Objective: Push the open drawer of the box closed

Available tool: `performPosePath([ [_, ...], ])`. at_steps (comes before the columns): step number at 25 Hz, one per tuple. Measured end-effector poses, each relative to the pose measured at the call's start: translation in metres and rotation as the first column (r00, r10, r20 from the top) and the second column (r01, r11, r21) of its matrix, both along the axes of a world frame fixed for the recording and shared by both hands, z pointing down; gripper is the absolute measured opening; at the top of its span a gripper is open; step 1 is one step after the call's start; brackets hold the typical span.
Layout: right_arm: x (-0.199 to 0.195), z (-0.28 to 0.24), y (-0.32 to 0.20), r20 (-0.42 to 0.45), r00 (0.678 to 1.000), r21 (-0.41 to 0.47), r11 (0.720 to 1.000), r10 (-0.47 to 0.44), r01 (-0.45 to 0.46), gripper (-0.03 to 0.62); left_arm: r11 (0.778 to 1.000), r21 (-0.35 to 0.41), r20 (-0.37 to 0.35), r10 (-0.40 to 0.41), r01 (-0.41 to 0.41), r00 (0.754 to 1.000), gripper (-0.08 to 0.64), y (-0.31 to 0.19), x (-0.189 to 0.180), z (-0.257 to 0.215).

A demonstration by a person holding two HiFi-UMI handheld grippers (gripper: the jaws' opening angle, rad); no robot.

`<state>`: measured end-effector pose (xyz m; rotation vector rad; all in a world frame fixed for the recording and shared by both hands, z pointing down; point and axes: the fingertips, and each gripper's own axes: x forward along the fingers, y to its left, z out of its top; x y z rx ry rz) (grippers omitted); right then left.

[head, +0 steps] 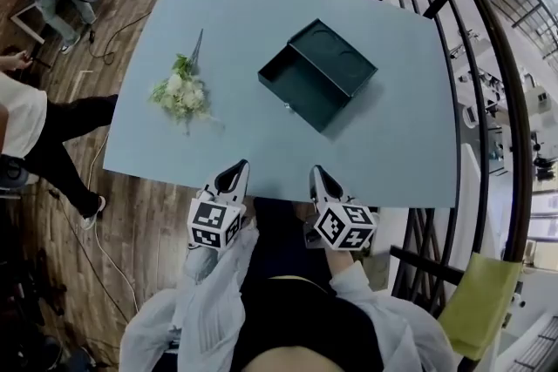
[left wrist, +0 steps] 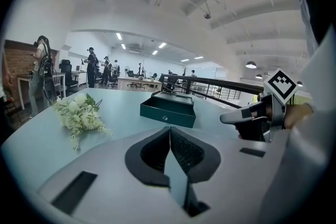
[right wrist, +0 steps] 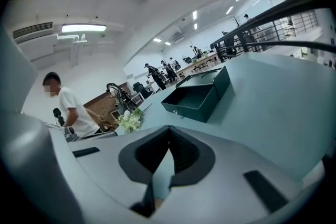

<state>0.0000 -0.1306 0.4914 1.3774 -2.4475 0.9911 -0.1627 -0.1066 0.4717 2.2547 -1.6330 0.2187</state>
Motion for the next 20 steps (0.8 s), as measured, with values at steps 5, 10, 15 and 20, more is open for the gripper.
performPosePath([
  [5, -0.014, 0.006, -0.026, 0.002, 1.000, -0.023, 1.000, 0.013, -0.013, 0.006, 1.000, -0.013, 0.016, 0.027, -0.027, 0.999, 0.017, -0.037, -0.006, 0.005],
  [10, -0.017, 0.012, -0.048, -0.013, 1.000, -0.045, 0.999, 0.027, -0.028, 0.006, 0.998, -0.027, 0.019, 0.048, -0.048, 0.999, 0.017, -0.072, -0.010, 0.010],
  [15, -0.022, 0.020, -0.069, -0.024, 0.999, -0.063, 0.997, 0.037, -0.038, 0.006, 0.996, -0.054, 0.016, 0.066, -0.065, 0.998, 0.017, -0.101, -0.012, 0.022],
  [20, -0.027, 0.032, -0.082, -0.038, 0.998, -0.104, 0.993, 0.056, -0.060, 0.006, 0.990, -0.104, 0.032, 0.096, -0.092, 0.995, 0.017, -0.127, -0.010, 0.035],
])
